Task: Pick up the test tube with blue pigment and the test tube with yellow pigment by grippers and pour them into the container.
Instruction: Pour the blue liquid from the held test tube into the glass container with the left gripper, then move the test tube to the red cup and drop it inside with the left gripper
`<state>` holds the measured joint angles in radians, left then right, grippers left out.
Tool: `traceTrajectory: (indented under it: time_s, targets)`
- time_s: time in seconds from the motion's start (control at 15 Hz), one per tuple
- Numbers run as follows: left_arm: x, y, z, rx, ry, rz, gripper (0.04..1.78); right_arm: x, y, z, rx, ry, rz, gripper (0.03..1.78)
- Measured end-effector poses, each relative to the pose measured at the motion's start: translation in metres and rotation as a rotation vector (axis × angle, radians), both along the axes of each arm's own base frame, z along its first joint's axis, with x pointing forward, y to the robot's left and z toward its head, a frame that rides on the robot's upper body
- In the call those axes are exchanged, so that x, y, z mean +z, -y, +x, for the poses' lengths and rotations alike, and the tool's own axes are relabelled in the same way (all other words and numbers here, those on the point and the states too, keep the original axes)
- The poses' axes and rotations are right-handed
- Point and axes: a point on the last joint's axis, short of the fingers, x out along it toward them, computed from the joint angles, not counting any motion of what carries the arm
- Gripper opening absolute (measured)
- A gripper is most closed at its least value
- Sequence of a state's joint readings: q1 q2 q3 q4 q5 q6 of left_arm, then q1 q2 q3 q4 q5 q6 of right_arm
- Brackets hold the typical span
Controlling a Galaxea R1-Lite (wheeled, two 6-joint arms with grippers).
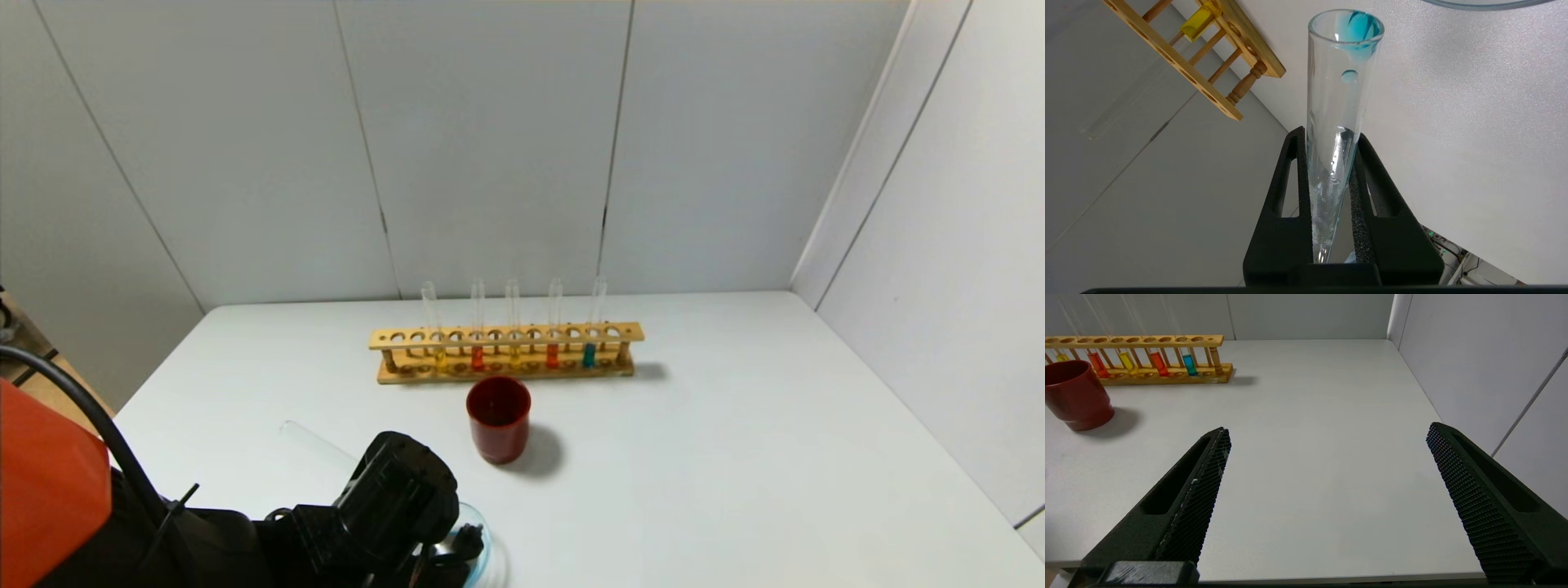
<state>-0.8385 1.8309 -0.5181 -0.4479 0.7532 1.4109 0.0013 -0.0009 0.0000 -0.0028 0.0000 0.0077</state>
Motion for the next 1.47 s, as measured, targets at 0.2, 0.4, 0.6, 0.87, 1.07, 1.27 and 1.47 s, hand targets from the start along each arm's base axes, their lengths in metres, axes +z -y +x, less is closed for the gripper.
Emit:
traceTrajectory:
  time_s: [0.2, 0.4, 0.6, 0.87, 1.07, 1.27, 1.47]
  targets:
    - [-0.001, 0.001, 0.000, 0.001, 0.000, -0.002, 0.31, 0.000, 0.000, 0.000, 0.000, 0.000, 0.000, 1.75]
    - [0.003, 0.002, 0.001, 0.012, 0.027, -0.059, 0.31, 0.000, 0.000, 0.000, 0.000, 0.000, 0.000, 1.75]
    - [0.010, 0.000, -0.001, 0.024, 0.084, -0.160, 0.31, 0.000, 0.000, 0.000, 0.000, 0.000, 0.000, 1.75]
    - [0.027, -0.010, -0.010, 0.029, 0.131, -0.274, 0.31, 0.000, 0.000, 0.000, 0.000, 0.000, 0.000, 1.75]
    - [0.044, -0.008, -0.011, 0.095, 0.167, -0.554, 0.31, 0.000, 0.000, 0.000, 0.000, 0.000, 0.000, 1.75]
    - [0.062, -0.001, -0.006, 0.214, 0.218, -0.935, 0.31, 0.000, 0.000, 0.000, 0.000, 0.000, 0.000, 1.75]
    - [0.068, -0.008, -0.013, 0.306, 0.215, -1.174, 0.31, 0.000, 0.000, 0.000, 0.000, 0.000, 0.000, 1.75]
